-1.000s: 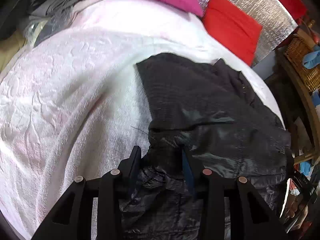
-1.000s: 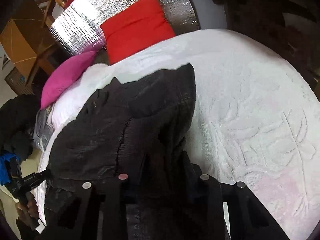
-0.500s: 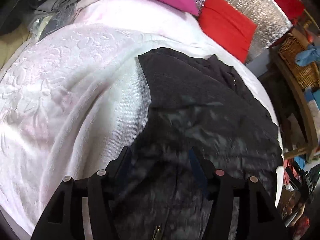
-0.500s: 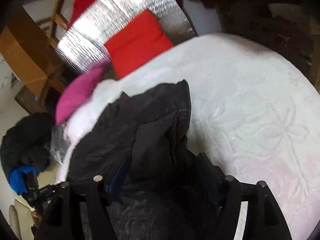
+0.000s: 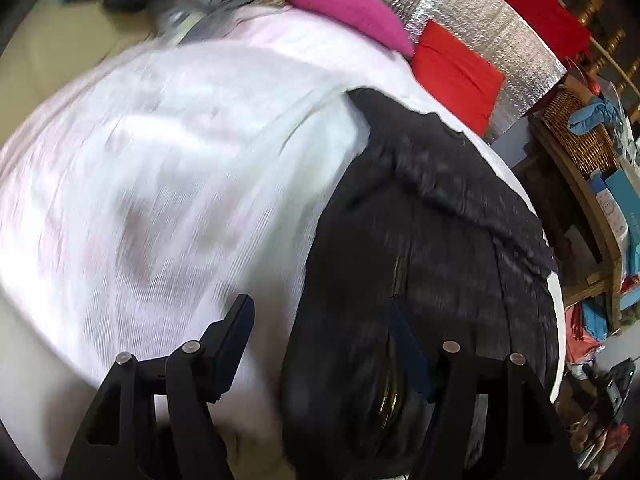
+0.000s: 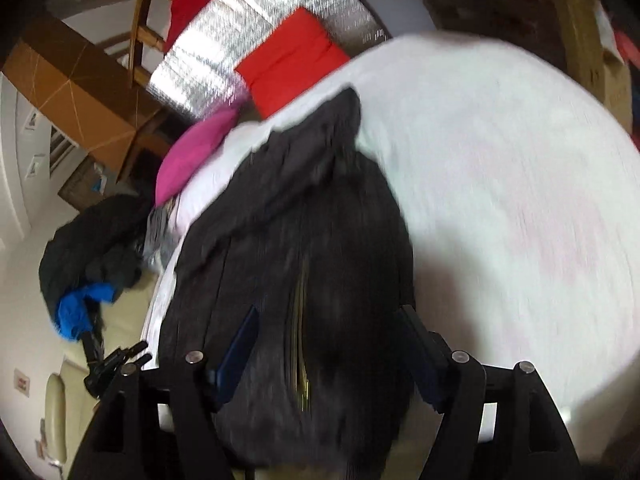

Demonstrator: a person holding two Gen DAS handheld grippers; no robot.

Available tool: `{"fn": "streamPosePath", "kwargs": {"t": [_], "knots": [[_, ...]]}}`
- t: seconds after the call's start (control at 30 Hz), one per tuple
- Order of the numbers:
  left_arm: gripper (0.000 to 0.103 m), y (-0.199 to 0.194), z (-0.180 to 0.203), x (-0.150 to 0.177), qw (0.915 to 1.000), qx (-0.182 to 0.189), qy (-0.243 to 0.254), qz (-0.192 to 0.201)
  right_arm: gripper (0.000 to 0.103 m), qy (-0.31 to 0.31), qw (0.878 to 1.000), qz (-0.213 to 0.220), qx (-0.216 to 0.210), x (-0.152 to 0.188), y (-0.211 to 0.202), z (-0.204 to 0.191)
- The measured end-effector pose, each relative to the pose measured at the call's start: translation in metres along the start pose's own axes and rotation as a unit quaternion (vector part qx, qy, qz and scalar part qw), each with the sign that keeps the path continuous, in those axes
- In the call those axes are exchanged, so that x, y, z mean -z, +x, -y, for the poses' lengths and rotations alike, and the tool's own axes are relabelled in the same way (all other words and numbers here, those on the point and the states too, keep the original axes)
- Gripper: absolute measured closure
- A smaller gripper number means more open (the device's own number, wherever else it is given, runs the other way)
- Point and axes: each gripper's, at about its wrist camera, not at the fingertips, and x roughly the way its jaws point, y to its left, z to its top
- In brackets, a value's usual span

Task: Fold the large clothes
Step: 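Lift the jacket hem with both grippers toward the collar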

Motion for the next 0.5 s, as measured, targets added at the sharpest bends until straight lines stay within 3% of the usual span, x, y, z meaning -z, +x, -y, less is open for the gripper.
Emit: {"fn": "streamPosePath", "kwargs": {"t": [0.17, 0.3, 0.4, 0.5], "knots": [[0.032, -0.004, -0.008, 0.049, 0.9993, 0.011, -0.005, -0.037, 0.029, 0.023, 0.996, -0.081, 0.025, 0.044, 0.003, 0.007], [0.023, 0.008, -0.019, 0.09, 0.9936, 0.027, -0.047, -0.099, 0.029, 0.022, 0.991, -0.126, 0.046, 0.066, 0.021, 0.007], [0.023, 0.025, -0.023, 0.107, 0.9868, 0.027, -0.072, -0.143, 0.029, 0.017, 0.982, -0.17, 0.075, 0.081, 0.048, 0.007], [0.023, 0.036, -0.02, 0.11, 0.9846, 0.025, -0.069, -0.159, 0.029, 0.021, 0.978, -0.187, 0.087, 0.088, 0.072, 0.007]]}}
